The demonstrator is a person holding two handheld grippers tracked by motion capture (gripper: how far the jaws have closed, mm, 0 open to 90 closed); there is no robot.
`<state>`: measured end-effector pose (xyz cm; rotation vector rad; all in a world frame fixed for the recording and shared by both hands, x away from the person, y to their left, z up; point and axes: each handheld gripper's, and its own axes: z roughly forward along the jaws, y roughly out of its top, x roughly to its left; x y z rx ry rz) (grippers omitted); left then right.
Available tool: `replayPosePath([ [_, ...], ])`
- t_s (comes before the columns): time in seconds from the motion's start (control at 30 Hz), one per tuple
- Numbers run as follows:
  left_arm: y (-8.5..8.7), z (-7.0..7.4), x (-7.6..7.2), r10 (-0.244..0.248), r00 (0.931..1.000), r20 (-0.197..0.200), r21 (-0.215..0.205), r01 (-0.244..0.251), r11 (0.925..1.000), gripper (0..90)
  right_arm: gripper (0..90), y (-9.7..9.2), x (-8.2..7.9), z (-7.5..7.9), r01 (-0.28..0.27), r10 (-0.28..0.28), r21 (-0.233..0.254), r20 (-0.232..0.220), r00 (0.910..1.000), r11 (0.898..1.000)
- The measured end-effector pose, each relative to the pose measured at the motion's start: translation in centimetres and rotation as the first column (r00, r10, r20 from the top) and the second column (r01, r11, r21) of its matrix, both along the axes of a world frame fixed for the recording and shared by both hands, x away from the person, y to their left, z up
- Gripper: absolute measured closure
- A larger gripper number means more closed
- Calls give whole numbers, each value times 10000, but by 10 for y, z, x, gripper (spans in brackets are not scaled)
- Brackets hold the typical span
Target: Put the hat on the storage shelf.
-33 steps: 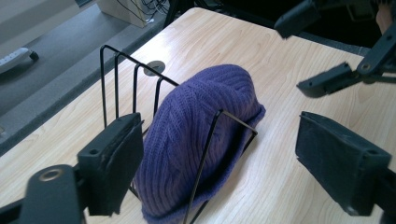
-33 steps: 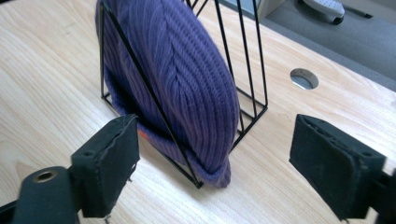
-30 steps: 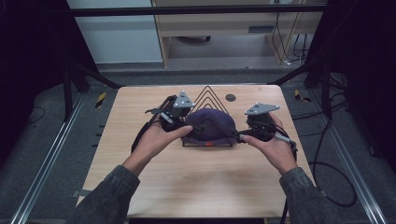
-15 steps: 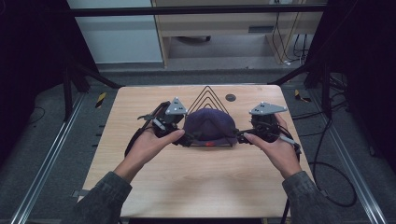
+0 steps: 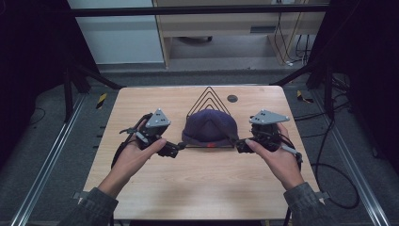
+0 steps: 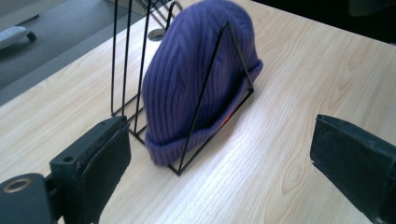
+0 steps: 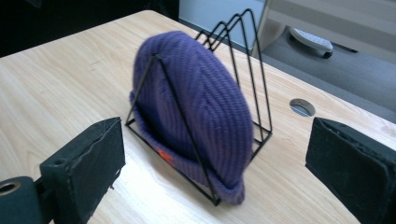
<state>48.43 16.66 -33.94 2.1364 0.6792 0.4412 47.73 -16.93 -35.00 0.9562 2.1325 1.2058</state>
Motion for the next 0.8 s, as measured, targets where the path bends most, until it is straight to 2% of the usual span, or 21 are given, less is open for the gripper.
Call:
replayPosePath([
  [0.1, 14, -7, -1, 274, 9996, 78, 59, -274, 9996, 52, 67, 6, -4, -2, -147, 147, -167, -43, 9999, 9998],
  [0.23, 23, -14, -3, 424, 9991, 33, 132, -424, 9990, 54, 76, 10, -4, -5, -133, 131, -239, -83, 9999, 9996],
  [0.43, 39, -30, -8, 603, 9982, 21, 621, -603, 9962, 54, 78, 23, -8, -17, -483, 472, -317, -351, 9983, 9983],
  [0.53, 45, -44, -9, 707, 9974, -111, 659, -698, 9954, 54, 77, 34, -11, -30, -824, 800, -397, -587, 9951, 9958],
  [0.63, 47, -52, -10, 688, 9974, -232, 676, -671, 9955, 59, 81, 42, -14, -41, -841, 802, -454, -812, 9935, 9954],
  [0.7, 50, -64, -11, 594, 9974, -417, 831, -558, 9950, 70, 79, 46, -17, -52, -876, 825, -492, -971, 9918, 9949],
  [0.73, 50, -64, -11, 594, 9974, -417, 831, -558, 9950, 70, 79, 46, -17, -52, -876, 825, -492, -971, 9918, 9949],
  [0.8, 53, -78, -13, 636, 9955, -700, 857, -575, 9947, 70, 78, 53, -21, -70, -1048, 969, -569, -1273, 9871, 9929],
])
